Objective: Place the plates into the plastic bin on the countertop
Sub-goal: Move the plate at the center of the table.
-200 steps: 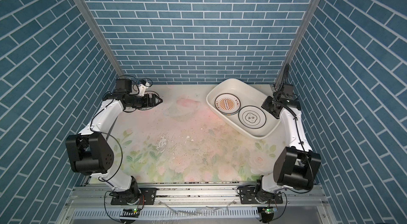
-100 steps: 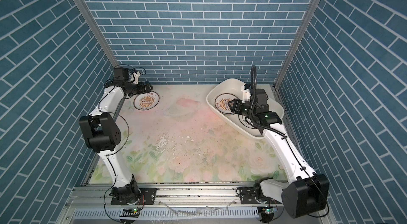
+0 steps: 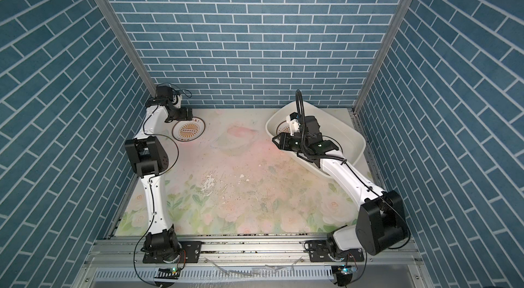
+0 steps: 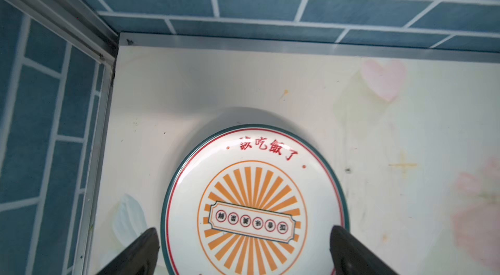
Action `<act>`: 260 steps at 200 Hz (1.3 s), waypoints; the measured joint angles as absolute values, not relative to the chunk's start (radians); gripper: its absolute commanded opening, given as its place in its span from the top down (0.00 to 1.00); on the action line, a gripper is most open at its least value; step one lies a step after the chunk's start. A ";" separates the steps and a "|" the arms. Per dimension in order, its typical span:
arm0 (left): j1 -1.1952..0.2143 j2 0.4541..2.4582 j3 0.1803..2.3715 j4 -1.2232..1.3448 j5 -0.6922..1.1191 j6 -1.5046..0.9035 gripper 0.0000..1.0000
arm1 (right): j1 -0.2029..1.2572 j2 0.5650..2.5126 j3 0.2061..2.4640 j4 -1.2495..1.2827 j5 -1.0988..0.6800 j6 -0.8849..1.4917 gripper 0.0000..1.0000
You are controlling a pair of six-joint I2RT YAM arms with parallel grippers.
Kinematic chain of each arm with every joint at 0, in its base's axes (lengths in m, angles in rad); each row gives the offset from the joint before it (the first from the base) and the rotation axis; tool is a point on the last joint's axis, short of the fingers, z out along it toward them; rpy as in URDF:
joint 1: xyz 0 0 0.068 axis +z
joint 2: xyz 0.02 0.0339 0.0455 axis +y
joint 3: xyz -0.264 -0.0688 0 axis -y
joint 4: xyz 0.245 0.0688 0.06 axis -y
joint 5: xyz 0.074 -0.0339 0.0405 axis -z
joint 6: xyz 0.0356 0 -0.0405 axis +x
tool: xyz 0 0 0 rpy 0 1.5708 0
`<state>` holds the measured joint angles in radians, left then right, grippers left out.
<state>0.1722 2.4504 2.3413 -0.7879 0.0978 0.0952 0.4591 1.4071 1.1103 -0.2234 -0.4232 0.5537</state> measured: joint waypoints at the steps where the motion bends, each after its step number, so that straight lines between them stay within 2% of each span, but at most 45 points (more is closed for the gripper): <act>1: 0.173 2.451 2.339 -0.788 0.095 0.096 0.00 | 0.459 1.408 1.110 -0.223 -0.423 0.554 0.55; 71: 0.226 2.539 2.470 -0.809 0.095 0.097 0.00 | 0.475 1.416 1.102 -0.226 -0.423 0.572 0.55; 100: 0.245 2.620 2.580 -0.824 0.134 0.094 0.01 | 0.487 1.417 1.098 -0.236 -0.421 0.578 0.55; 160: 0.246 2.724 2.660 -0.852 0.223 0.094 0.00 | 0.510 1.430 1.098 -0.253 -0.405 0.580 0.55; 260: 0.244 2.743 2.713 -0.904 0.260 0.175 0.00 | 0.524 1.467 1.114 -0.268 -0.396 0.580 0.55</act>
<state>0.2443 2.7426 2.7132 -0.9043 0.2604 0.1753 0.5240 1.4670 1.1137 -0.2680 -0.3958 0.5800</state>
